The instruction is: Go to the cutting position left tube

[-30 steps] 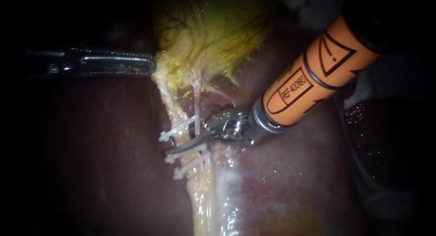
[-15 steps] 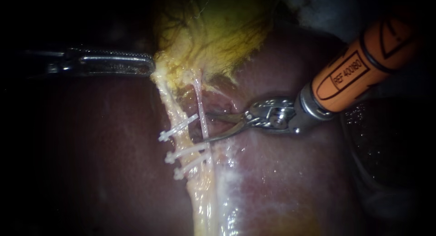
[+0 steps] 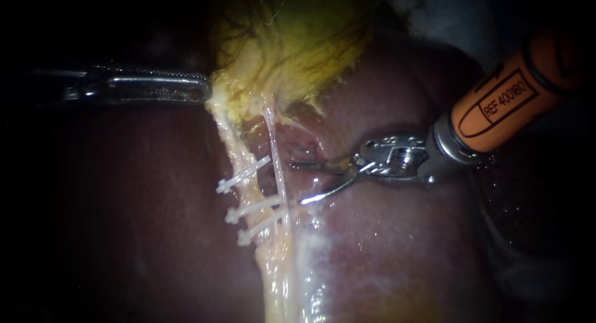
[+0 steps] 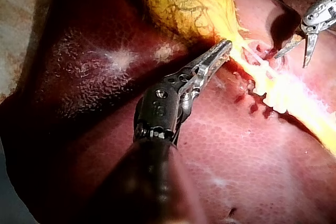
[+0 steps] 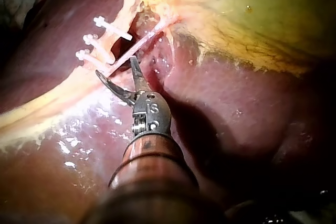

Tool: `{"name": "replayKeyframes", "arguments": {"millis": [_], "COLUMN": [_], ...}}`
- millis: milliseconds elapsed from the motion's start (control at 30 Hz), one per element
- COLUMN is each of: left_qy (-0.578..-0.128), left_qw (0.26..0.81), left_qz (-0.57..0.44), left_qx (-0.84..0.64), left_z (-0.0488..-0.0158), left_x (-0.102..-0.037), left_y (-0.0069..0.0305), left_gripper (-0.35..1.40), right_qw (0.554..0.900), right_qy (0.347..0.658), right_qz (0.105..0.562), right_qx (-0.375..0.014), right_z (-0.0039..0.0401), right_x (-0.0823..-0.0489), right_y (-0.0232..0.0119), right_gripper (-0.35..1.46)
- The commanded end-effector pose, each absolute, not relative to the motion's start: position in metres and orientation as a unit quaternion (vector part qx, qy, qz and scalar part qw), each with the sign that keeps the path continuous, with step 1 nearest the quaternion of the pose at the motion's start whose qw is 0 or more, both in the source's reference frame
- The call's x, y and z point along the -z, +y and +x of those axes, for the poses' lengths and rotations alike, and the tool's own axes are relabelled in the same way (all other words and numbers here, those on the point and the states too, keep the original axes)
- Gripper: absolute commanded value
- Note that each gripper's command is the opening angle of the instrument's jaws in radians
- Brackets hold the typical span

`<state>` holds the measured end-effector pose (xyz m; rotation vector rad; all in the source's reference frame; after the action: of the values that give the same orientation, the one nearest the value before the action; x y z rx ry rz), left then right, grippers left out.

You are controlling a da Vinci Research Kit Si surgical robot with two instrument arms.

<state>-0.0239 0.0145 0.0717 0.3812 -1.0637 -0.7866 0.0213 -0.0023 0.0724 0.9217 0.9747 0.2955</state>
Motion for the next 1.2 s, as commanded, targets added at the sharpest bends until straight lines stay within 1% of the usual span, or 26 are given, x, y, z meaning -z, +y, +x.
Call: {"name": "replayKeyframes", "arguments": {"millis": [33, 167, 367, 667, 833, 1000, 1200], "left_qy": [-0.491, -0.491, -0.491, -0.491, -0.491, -0.491, -0.491], "left_qw": [0.772, 0.772, 0.772, 0.772, 0.772, 0.772, 0.772], "left_qz": [0.176, 0.176, 0.176, 0.175, 0.175, 0.175, 0.175], "left_qx": [0.363, 0.363, 0.363, 0.363, 0.363, 0.363, 0.363], "left_z": [-0.0239, -0.0239, -0.0239, -0.0240, -0.0240, -0.0240, -0.0241], "left_x": [-0.0717, -0.0717, -0.0717, -0.0718, -0.0718, -0.0718, -0.0718], "left_y": [0.0145, 0.0145, 0.0145, 0.0144, 0.0144, 0.0144, 0.0144], "left_gripper": [-0.35, -0.35, -0.35, -0.35, -0.35, -0.35, -0.35], "right_qw": [0.771, 0.765, 0.764, 0.767, 0.767, 0.763, 0.749], "right_qy": [0.452, 0.458, 0.464, 0.458, 0.454, 0.457, 0.462], "right_qz": [0.428, 0.438, 0.436, 0.438, 0.441, 0.446, 0.466], "right_qx": [-0.132, -0.116, -0.098, -0.102, -0.104, -0.100, -0.095], "right_z": [0.0216, 0.0227, 0.0241, 0.0249, 0.0252, 0.0260, 0.0275], "right_x": [-0.0725, -0.0723, -0.0730, -0.0757, -0.0774, -0.0781, -0.0784], "right_y": [-0.0024, -0.0026, -0.0032, -0.0042, -0.0041, -0.0036, -0.0032], "right_gripper": [1.25, 1.25, 1.25, 1.25, 1.25, 1.25, 1.25]}}
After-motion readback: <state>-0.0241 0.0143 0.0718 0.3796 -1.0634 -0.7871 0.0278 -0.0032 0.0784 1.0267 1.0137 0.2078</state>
